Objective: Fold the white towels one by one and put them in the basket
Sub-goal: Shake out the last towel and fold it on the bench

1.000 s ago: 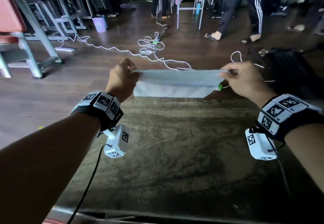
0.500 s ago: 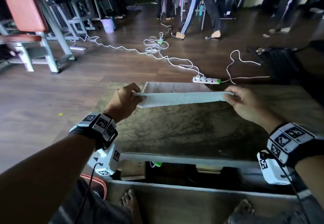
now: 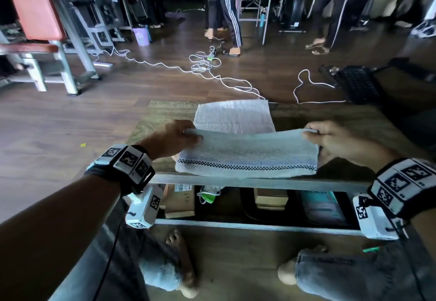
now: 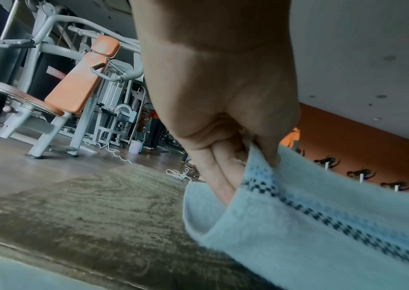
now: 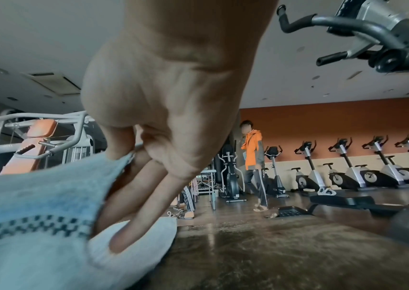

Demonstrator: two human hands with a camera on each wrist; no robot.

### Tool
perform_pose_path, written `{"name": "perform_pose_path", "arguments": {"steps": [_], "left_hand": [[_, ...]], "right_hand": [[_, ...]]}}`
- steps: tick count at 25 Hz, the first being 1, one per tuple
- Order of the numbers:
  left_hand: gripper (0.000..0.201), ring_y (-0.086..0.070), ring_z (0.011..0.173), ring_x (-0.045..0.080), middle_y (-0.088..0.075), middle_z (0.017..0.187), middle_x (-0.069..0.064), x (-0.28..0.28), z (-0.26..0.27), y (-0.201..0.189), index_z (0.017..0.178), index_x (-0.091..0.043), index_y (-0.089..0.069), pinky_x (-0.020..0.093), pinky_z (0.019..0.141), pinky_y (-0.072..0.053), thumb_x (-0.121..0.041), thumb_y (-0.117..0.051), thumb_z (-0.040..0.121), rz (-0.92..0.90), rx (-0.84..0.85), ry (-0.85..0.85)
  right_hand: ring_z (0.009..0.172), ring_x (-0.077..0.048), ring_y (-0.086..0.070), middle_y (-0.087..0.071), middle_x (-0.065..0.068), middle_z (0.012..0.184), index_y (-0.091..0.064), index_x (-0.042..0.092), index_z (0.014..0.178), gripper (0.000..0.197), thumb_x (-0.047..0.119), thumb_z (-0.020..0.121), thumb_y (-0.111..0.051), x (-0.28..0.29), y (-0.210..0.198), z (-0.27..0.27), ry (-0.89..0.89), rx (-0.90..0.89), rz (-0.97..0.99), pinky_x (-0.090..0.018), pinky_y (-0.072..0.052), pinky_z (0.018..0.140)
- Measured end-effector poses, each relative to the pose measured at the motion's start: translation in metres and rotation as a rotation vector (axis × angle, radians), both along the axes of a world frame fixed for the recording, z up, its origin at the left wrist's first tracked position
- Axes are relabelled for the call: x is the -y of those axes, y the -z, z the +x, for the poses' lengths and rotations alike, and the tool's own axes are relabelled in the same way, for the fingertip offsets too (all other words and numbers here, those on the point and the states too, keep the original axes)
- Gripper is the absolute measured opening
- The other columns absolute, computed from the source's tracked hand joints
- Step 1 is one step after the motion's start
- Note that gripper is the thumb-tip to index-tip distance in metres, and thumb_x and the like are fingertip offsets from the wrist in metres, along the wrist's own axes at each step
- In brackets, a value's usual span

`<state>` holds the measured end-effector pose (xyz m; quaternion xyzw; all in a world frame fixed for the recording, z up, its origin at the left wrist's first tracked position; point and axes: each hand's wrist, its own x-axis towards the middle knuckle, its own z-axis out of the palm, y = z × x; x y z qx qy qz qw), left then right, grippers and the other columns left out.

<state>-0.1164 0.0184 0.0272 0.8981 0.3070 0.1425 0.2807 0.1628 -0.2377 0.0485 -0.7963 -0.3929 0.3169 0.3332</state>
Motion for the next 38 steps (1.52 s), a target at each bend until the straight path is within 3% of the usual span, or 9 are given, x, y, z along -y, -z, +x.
{"name": "perform_pose_path", "arguments": {"steps": [3,13,18,21,24,28,31,34,38], "left_hand": [[0.019,-0.051,0.068,0.014,-0.059,0.074,0.002,-0.004,-0.002,0.004,0.086,-0.008,-0.066,0.024,0.058,-0.039,-0.026,-0.071,0.088,-0.085,-0.041,-0.005],[0.012,-0.044,0.054,0.018,-0.051,0.058,-0.002,-0.074,0.060,0.040,0.081,-0.015,-0.061,0.027,0.054,-0.037,-0.021,-0.066,0.089,-0.093,0.208,-0.200],[0.013,-0.049,0.050,0.017,-0.060,0.067,0.004,-0.137,0.125,0.047,0.087,-0.015,-0.064,0.021,0.045,-0.036,-0.027,-0.064,0.090,-0.032,0.153,-0.239],[0.015,-0.058,0.065,0.028,-0.066,0.081,0.012,-0.171,0.160,0.067,0.081,-0.019,-0.059,0.028,0.056,-0.045,-0.030,-0.058,0.091,0.067,0.073,-0.282],[0.019,-0.062,0.080,0.033,-0.066,0.096,0.016,-0.189,0.178,0.104,0.088,-0.015,-0.059,0.036,0.067,-0.051,-0.032,-0.056,0.095,0.101,-0.135,-0.228],[0.031,-0.058,0.093,0.031,-0.065,0.107,0.010,-0.190,0.174,0.130,0.114,-0.013,-0.061,0.038,0.074,-0.052,-0.032,-0.061,0.090,0.201,-0.166,-0.198],[0.019,-0.061,0.069,0.023,-0.067,0.100,0.009,-0.180,0.169,0.121,0.107,-0.008,-0.064,0.024,0.053,-0.049,-0.012,-0.064,0.088,0.152,-0.082,-0.144],[0.015,-0.060,0.066,0.017,-0.068,0.094,0.008,-0.164,0.162,0.105,0.100,-0.007,-0.067,0.019,0.047,-0.046,-0.004,-0.064,0.086,0.099,-0.086,-0.127],[0.035,-0.058,0.095,0.019,-0.062,0.115,0.010,-0.128,0.151,0.081,0.117,-0.012,-0.060,0.021,0.067,-0.049,-0.003,-0.065,0.083,0.067,-0.217,-0.092]], "right_hand": [[0.067,-0.038,-0.071,-0.071,-0.019,0.084,-0.060,0.002,0.107,0.023,0.020,0.106,-0.046,0.004,-0.008,-0.001,-0.005,-0.089,-0.070,-0.045,-0.061,0.060],[0.048,-0.022,-0.068,-0.069,-0.025,0.081,-0.058,0.011,0.095,0.015,0.017,0.105,-0.048,-0.092,0.030,0.051,0.152,0.104,0.037,-0.039,-0.061,0.051],[0.065,-0.031,-0.070,-0.070,-0.022,0.088,-0.061,0.008,0.105,0.014,0.019,0.103,-0.053,-0.162,0.048,0.110,0.257,0.177,0.017,-0.042,-0.062,0.060],[0.074,-0.033,-0.071,-0.070,-0.019,0.085,-0.066,0.009,0.089,0.014,0.020,0.097,-0.062,-0.205,0.072,0.140,0.253,0.269,-0.007,-0.047,-0.062,0.069],[0.073,-0.025,-0.065,-0.068,-0.011,0.079,-0.068,0.009,0.078,0.015,0.017,0.089,-0.073,-0.232,0.106,0.152,0.148,0.448,-0.061,-0.030,-0.049,0.068],[0.072,-0.016,-0.060,-0.067,0.000,0.075,-0.068,0.017,0.074,0.014,0.016,0.084,-0.078,-0.235,0.134,0.149,0.056,0.553,-0.066,-0.026,-0.036,0.066],[0.070,-0.016,-0.062,-0.069,-0.001,0.074,-0.067,0.019,0.072,0.018,0.013,0.082,-0.080,-0.229,0.128,0.144,0.050,0.516,-0.040,-0.027,-0.038,0.061],[0.066,-0.017,-0.061,-0.068,-0.002,0.073,-0.066,0.022,0.073,0.021,0.008,0.081,-0.080,-0.215,0.110,0.126,0.080,0.423,0.126,-0.027,-0.041,0.060],[0.056,-0.003,-0.052,-0.063,0.009,0.066,-0.070,0.021,0.078,0.018,0.007,0.080,-0.081,-0.180,0.087,0.079,0.026,0.375,0.254,-0.021,-0.038,0.056]]}}
